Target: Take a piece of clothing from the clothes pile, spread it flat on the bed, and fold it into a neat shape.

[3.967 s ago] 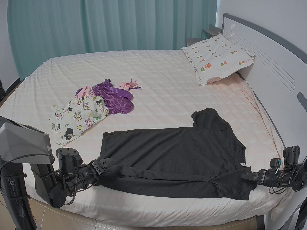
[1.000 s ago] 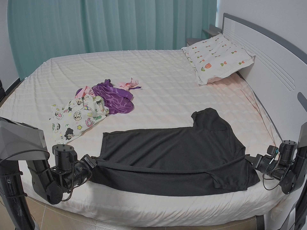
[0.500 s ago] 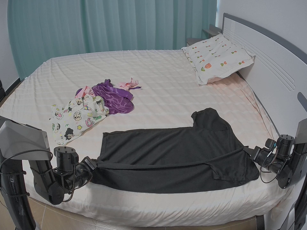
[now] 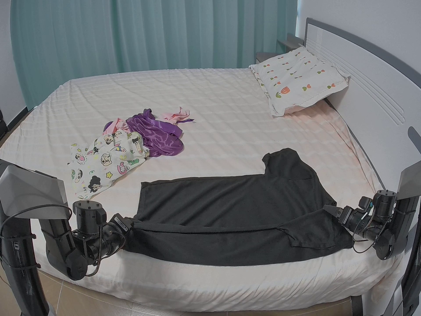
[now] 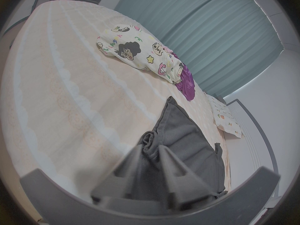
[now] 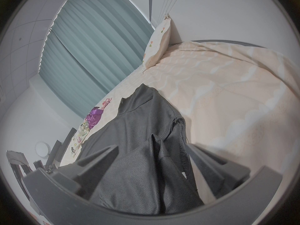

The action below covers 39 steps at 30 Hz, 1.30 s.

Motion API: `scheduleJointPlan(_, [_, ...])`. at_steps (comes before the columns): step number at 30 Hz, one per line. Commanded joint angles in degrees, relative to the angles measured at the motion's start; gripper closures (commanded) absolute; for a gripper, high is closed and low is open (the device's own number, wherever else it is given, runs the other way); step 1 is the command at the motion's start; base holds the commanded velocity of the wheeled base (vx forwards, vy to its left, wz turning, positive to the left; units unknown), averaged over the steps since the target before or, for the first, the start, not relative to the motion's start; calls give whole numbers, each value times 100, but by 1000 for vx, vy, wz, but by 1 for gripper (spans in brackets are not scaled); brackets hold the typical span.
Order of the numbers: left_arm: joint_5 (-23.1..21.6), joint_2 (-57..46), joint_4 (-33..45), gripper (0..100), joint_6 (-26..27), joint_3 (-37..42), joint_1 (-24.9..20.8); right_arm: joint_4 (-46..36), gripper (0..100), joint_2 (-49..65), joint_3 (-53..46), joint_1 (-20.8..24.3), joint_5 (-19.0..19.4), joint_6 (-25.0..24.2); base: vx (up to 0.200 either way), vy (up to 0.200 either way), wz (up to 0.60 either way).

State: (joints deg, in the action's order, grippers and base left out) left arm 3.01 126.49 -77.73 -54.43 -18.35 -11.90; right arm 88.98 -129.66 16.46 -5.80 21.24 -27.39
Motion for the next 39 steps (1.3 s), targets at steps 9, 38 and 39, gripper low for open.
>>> scheduleJointPlan(9, [-11,-634,3,0,-6,15,258,58,0,591,24,-211,-14,-926,0,0,0])
scheduleJointPlan(38, [-1619,-1118,3536,0,2762,-1567,276,58,0,582,-213,-176,12,-899,0,0,0])
scheduleJointPlan(39, [-1619,-1109,3607,0,2859,-1567,276,58,0,582,-213,-167,12,-899,0,0,0])
